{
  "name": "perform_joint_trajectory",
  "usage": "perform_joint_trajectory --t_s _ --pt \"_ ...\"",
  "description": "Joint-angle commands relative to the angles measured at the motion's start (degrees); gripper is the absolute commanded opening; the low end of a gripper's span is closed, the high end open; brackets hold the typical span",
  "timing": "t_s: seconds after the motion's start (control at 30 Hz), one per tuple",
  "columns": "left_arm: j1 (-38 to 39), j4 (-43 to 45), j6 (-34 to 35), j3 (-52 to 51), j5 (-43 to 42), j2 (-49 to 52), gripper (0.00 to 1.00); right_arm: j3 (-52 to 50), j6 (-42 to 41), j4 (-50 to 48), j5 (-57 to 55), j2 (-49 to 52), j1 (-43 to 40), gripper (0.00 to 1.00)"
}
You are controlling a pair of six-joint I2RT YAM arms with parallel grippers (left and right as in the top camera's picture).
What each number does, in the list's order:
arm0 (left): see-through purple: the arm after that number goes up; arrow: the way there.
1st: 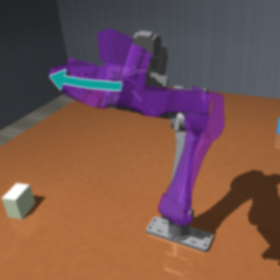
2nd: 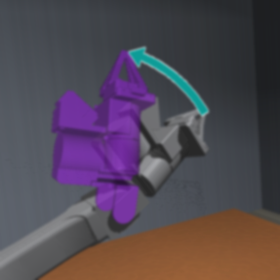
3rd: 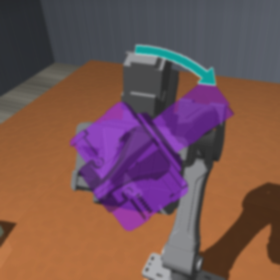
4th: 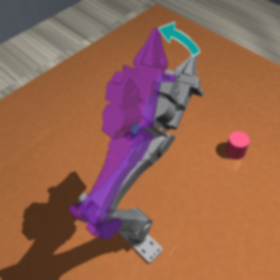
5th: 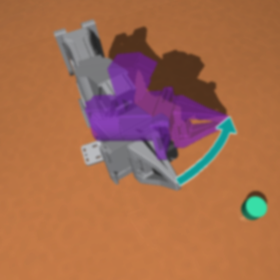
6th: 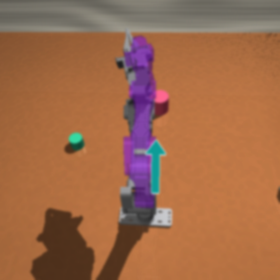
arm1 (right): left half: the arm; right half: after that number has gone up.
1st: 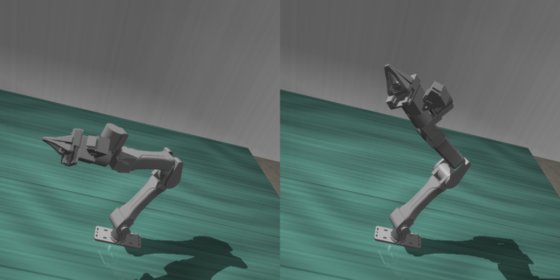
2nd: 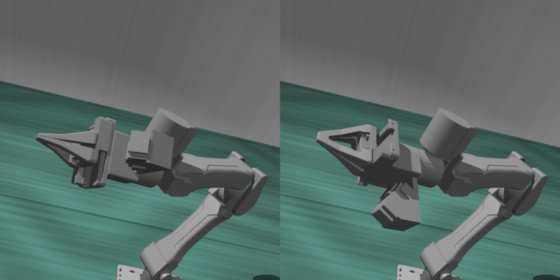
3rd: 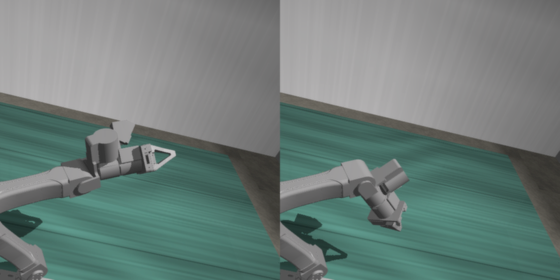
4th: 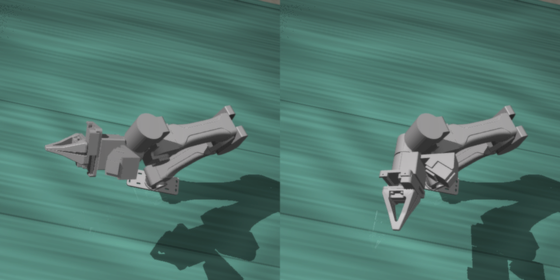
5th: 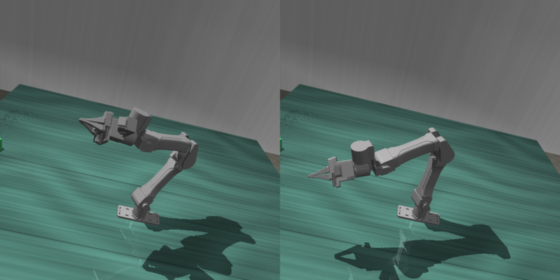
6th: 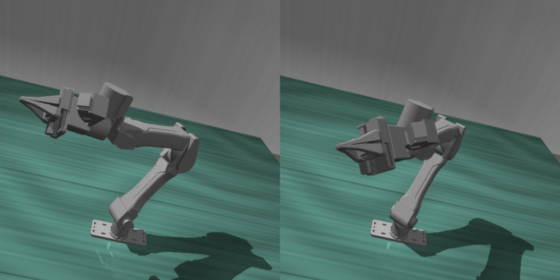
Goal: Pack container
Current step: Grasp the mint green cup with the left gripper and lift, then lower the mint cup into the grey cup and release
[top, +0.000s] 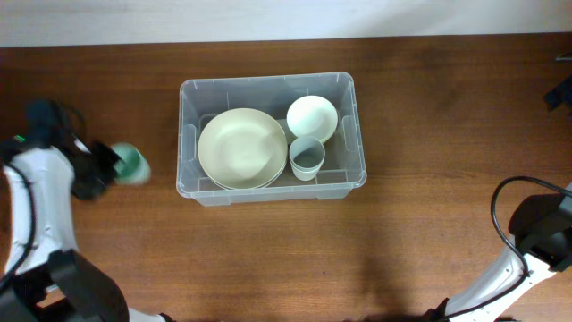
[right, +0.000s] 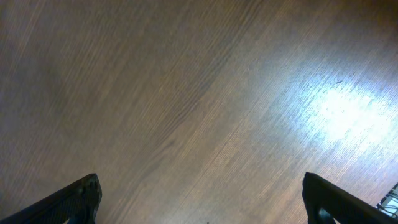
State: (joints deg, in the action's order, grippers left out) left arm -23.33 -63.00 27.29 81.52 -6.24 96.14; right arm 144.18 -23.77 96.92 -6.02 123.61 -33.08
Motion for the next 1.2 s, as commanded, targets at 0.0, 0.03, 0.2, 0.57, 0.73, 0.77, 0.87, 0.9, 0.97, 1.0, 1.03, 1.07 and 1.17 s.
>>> perform_joint_trajectory --t_s 0.0,0.03,0.2,0.57,0.73,0.77,0.87,0.9,0.97,1.0,1.03,1.07,1.17 --pt "-0.2 -3.43 0.07 14.08 -1.64 -1.03 0.01 -0.28 -0.26 0.15 -0.68 -0.24 0.07 0.99" --pt "0.55 -4.74 -0.57 17.29 -1.95 -1.22 0.01 -0.28 -0.26 0.15 -0.68 -0.24 0.07 0.99" --pt "10.38 -7.82 -10.97 29.64 -4.5 -2.01 0.01 -0.28 -0.26 0.15 -0.68 -0.24 0.07 0.99" --pt "40.11 -9.07 -12.81 30.97 -2.71 3.56 0.01 -0.28 -0.26 0.17 -0.68 -0.24 0.07 0.99" --pt "47.32 -9.09 -12.85 30.97 -2.56 10.14 0.01 -0.28 -0.26 0.15 -0.68 -0.24 0.07 0.99" --pt "48.72 -9.09 -12.83 30.97 -2.58 12.15 0.01 -0.28 -0.26 0.15 -0.68 -0.24 0.07 0.99" --pt "50.14 -9.16 -12.85 30.97 -2.67 14.93 0.01 -0.28 -0.26 0.15 -0.68 -0.24 0.07 0.99" --pt "50.45 -9.27 -12.83 30.97 -3.13 15.69 0.01 -0.28 -0.26 0.15 -0.68 -0.24 0.07 0.99" --pt "50.84 -9.49 -12.85 30.97 -3.93 16.5 0.01 -0.28 -0.26 0.17 -0.68 -0.24 0.07 0.99" --pt "50.95 -9.53 -12.85 30.97 -4.04 16.9 0.01 -0.28 -0.26 0.15 -0.68 -0.24 0.07 0.99" --pt "51.01 -9.55 -12.85 30.97 -4.09 17.0 0.01 -0.28 -0.26 0.17 -0.68 -0.24 0.07 0.99" --pt "51.06 -9.55 -12.85 30.97 -4.09 17.0 0.01 -0.28 -0.26 0.15 -0.68 -0.24 0.07 0.99" --pt "51.08 -9.55 -12.87 30.97 -4.07 17.0 0.01 -0.28 -0.26 0.15 -0.68 -0.24 0.07 0.99"
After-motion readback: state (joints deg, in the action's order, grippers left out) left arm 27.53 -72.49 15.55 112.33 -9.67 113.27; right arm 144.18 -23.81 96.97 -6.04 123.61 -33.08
